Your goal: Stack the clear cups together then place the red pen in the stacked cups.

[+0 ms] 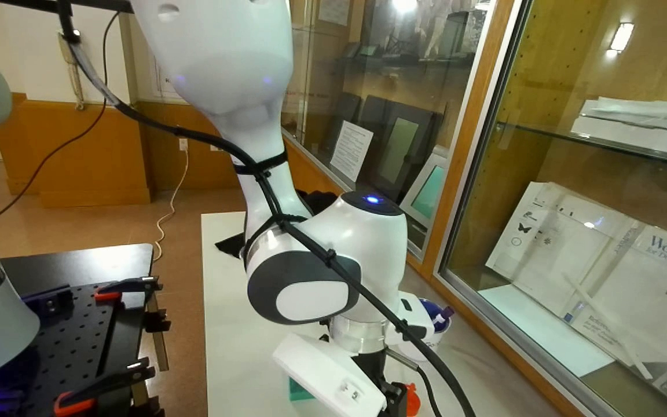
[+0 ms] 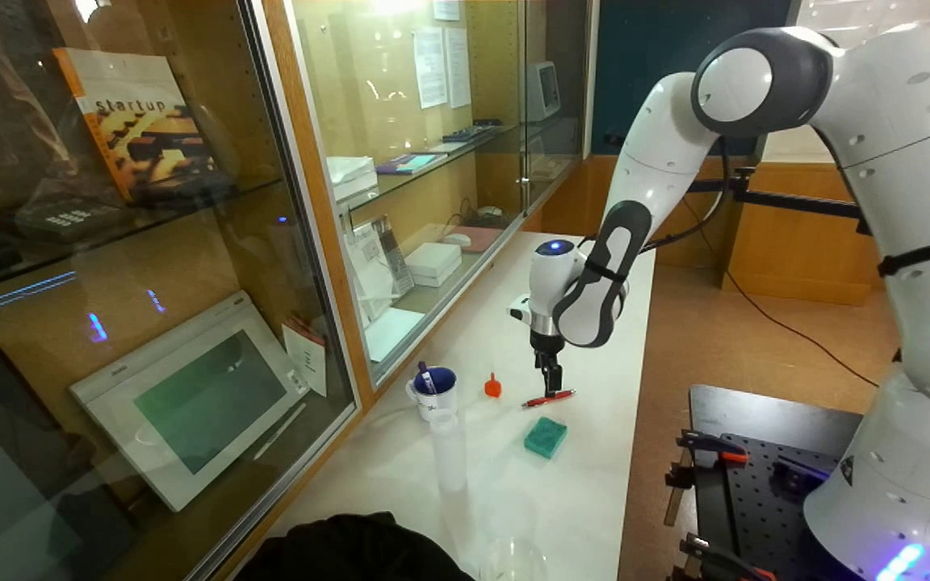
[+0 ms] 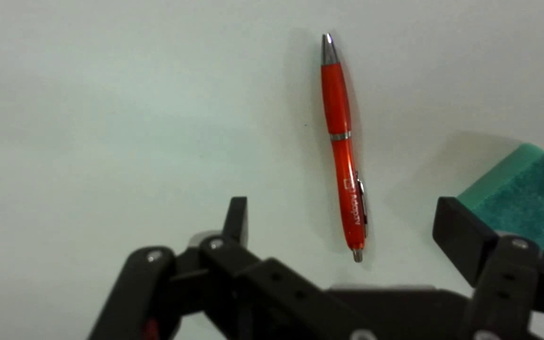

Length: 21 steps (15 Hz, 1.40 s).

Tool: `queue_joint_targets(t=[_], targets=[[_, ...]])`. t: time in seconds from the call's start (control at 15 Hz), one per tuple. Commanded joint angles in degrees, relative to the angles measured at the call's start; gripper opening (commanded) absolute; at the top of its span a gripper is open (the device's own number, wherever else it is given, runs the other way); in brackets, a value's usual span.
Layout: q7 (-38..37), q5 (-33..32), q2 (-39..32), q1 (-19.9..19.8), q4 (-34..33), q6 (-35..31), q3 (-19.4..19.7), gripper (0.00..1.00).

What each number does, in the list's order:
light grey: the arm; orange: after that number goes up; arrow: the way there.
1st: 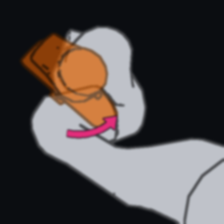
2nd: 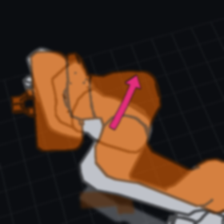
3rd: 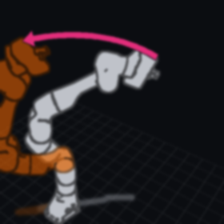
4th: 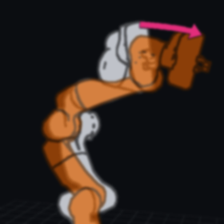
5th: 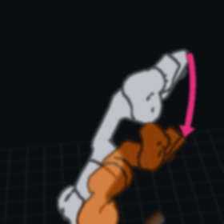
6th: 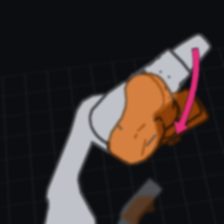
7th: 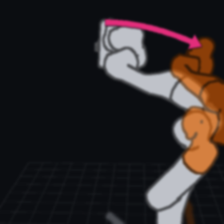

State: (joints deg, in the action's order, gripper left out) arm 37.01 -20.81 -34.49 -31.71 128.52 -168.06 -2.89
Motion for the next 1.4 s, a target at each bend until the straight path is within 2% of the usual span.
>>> queue_joint_targets(t=[0.0, 1.07, 1.13, 1.2, 1.33], targets=[[1.6, 1.9, -2.0, 2.5, -2.6, 0.5, 1.9, 1.0], [1.4, 1.8, -6.2, 3.5, -6.5, 1.3, 2.8, 1.0], [1.5, 1.7, -6.4, 3.5, -6.6, 1.4, 2.8, 0.75], [1.5, 1.6, -6.5, 3.7, -6.7, 1.3, 2.9, 0.74], [1.4, 1.7, -6.7, 3.6, -6.8, 1.2, 2.8, 0.59]])
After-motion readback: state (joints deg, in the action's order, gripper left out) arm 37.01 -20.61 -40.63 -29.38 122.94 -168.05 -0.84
